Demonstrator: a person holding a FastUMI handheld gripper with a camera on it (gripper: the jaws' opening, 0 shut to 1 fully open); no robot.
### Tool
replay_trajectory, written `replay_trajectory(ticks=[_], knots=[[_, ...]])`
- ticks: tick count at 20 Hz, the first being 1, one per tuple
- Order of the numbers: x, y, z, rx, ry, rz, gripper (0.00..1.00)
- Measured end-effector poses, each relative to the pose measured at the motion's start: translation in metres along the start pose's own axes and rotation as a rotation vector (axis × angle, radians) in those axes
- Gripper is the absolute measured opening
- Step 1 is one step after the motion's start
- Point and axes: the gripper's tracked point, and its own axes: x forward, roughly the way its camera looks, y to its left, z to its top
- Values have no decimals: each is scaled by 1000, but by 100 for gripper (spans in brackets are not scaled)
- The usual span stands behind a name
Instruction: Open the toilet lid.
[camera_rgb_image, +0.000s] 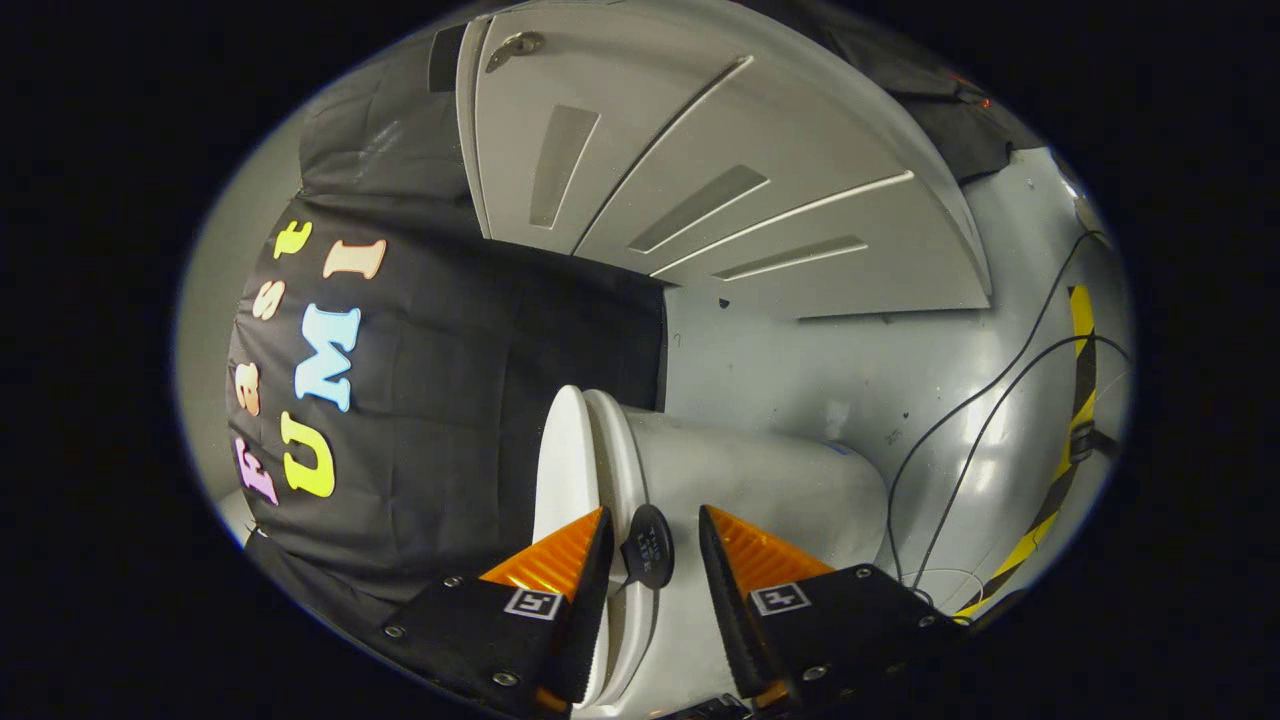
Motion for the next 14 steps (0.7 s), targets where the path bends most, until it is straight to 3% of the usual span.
replay_trajectory(ticks=[3,13,14], knots=[[-2,0,3,3,5,11,33],[3,8,6,7,-1,21,0],[6,8,7,3,-8,13,0]])
